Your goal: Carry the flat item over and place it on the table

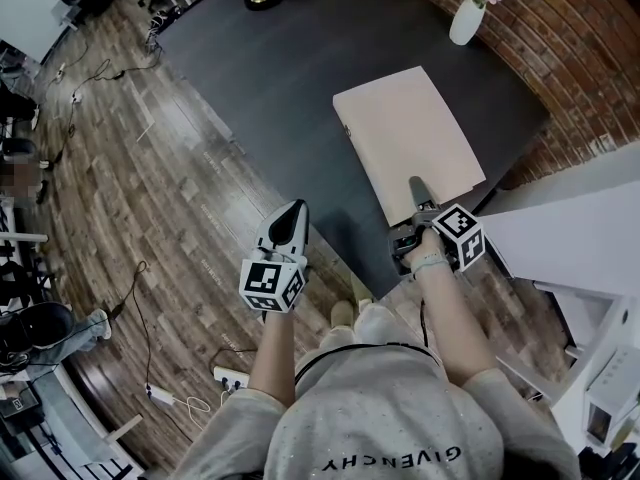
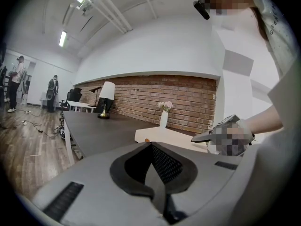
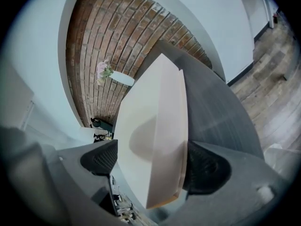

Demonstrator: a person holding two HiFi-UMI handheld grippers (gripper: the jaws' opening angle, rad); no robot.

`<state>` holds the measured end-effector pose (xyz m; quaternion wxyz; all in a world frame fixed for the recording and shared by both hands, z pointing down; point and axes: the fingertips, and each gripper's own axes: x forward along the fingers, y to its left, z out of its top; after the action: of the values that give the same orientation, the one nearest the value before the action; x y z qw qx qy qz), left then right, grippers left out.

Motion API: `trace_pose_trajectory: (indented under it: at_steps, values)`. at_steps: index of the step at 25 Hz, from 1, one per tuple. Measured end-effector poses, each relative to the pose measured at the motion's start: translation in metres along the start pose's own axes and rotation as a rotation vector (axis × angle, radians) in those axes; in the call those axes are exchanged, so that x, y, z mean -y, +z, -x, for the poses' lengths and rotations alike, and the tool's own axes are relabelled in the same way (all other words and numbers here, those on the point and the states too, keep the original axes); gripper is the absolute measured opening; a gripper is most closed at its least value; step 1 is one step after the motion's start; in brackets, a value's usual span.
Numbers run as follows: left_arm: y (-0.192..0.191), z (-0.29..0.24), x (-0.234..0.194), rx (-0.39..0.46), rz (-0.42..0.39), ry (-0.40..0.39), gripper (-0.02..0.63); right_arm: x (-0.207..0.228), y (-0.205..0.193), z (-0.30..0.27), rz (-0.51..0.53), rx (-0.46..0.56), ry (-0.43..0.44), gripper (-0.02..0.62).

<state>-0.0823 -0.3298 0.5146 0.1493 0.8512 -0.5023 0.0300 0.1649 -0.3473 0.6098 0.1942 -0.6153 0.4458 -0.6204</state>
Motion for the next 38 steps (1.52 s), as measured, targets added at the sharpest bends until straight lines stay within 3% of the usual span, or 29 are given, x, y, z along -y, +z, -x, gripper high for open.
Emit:
trace_pose_trajectory:
  at_steps: [11, 14, 18, 22, 24, 30, 38]
  values:
    - [-0.003, 0.007, 0.015, -0.009, -0.01, -0.036, -0.002, 0.012, 0.001, 0.024, 0.027, 0.01, 0.045, 0.436]
    - [-0.003, 0.009, 0.019, -0.009, -0.013, -0.046, -0.002, 0.014, 0.001, 0.031, 0.045, 0.006, 0.063, 0.359]
    - [-0.001, 0.013, 0.027, -0.007, -0.021, -0.06, -0.002, 0.017, 0.005, 0.045, 0.103, 0.021, 0.085, 0.185]
    - [0.0, 0.015, 0.034, -0.003, -0.028, -0.074, -0.002, 0.018, 0.007, 0.056, 0.142, 0.025, 0.108, 0.058]
    - [0.001, 0.018, 0.038, -0.001, -0.032, -0.081, -0.002, 0.014, 0.008, 0.061, 0.196, 0.028, 0.128, -0.005]
    - [0.003, 0.022, 0.05, 0.004, -0.041, -0.093, -0.002, -0.004, 0.012, 0.078, 0.39, 0.031, 0.218, -0.005]
    - [0.011, 0.026, 0.058, 0.015, -0.054, -0.089, -0.002, -0.021, 0.019, 0.108, 0.872, 0.083, 0.276, -0.005]
